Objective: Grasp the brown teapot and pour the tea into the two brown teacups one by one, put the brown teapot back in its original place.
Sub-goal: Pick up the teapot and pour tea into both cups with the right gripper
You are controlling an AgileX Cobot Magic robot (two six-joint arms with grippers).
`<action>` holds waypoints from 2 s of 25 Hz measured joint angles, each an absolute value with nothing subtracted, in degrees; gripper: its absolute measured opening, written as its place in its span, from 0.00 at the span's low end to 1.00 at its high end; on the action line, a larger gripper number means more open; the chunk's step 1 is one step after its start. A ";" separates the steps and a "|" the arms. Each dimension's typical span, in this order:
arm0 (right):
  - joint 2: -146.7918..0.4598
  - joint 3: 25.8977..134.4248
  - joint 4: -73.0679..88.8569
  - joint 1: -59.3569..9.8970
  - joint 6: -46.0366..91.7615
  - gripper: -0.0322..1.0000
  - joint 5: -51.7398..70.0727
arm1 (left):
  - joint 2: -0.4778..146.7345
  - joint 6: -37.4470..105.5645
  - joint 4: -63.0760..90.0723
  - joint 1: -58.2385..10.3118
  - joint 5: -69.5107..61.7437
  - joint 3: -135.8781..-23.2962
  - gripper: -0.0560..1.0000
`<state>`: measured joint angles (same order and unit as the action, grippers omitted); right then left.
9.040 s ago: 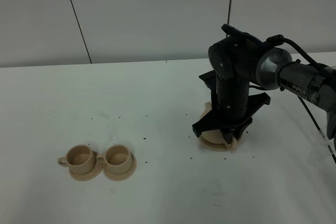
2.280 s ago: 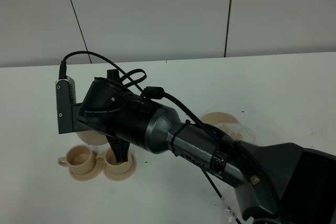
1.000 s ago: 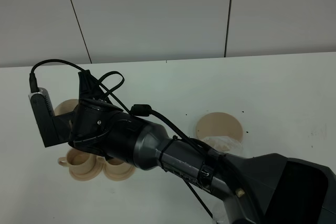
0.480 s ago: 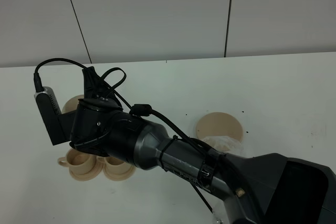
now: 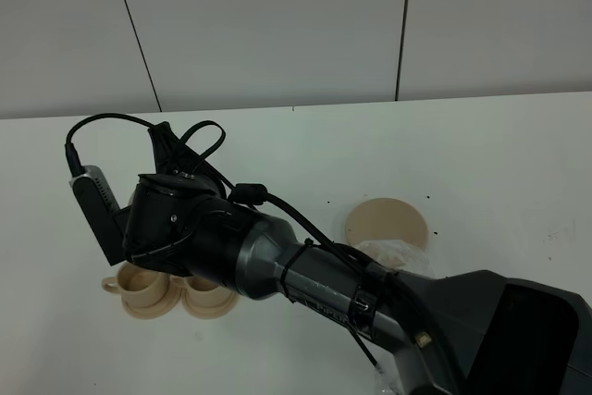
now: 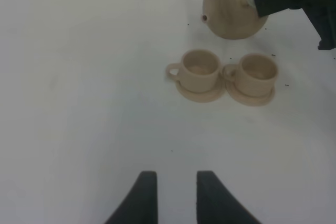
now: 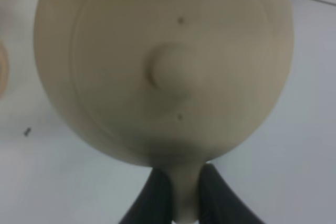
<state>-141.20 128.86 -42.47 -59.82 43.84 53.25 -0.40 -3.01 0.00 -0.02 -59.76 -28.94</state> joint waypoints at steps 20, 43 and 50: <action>-141.20 128.86 -43.48 -60.18 52.91 0.12 51.90 | -0.40 -3.01 0.00 -0.02 -59.76 -28.94 0.29; -141.28 128.86 -46.60 -60.34 54.43 0.12 50.01 | -0.40 -3.01 0.00 -0.02 -59.76 -28.94 0.29; -143.12 128.86 -48.39 -60.34 54.55 0.12 49.39 | -0.40 -3.01 0.00 -0.02 -59.76 -28.94 0.29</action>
<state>-143.12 128.86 -48.39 -60.34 54.55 49.39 -0.40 -3.01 0.00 -0.02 -59.76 -28.94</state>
